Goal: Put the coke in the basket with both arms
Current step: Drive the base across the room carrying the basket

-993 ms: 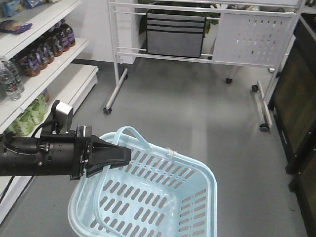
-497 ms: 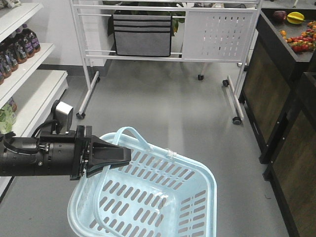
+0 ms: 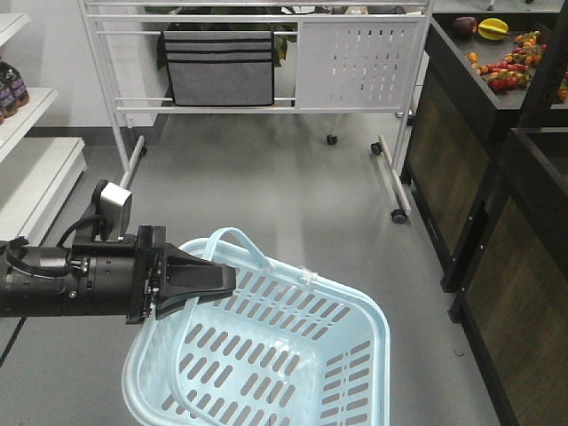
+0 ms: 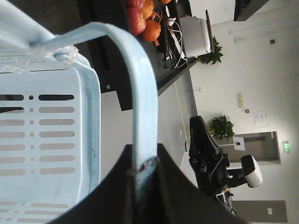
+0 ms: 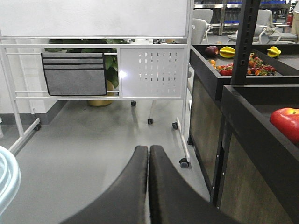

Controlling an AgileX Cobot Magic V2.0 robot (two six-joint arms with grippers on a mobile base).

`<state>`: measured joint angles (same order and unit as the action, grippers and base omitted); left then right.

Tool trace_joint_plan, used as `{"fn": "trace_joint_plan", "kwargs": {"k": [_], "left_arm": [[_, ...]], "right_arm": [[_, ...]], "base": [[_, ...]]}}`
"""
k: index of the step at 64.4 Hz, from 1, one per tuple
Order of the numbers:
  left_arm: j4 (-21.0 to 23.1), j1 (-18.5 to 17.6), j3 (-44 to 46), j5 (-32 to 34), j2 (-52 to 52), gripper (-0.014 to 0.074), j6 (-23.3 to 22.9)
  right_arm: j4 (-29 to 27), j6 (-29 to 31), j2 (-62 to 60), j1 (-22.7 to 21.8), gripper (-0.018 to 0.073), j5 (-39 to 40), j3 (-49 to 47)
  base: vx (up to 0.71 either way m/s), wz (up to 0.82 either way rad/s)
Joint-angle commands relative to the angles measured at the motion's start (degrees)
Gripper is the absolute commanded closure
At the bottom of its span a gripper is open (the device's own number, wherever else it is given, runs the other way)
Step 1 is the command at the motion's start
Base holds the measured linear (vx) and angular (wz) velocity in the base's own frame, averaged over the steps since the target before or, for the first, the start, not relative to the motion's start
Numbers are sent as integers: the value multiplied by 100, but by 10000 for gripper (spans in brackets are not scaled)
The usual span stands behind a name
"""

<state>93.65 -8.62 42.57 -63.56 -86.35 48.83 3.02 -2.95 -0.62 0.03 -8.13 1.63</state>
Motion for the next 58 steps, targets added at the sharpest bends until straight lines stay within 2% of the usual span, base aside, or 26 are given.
{"fn": "trace_joint_plan", "kwargs": {"k": [1,58], "left_arm": [[478,-14,105,-390,220,603,10],[478,-14,105,-385,220,603,10]], "right_arm": [[28,-19,-102,-3,568,446,59],[28,-19,-102,-3,568,446,59]], "base": [[12,-11],[17,-5]]}}
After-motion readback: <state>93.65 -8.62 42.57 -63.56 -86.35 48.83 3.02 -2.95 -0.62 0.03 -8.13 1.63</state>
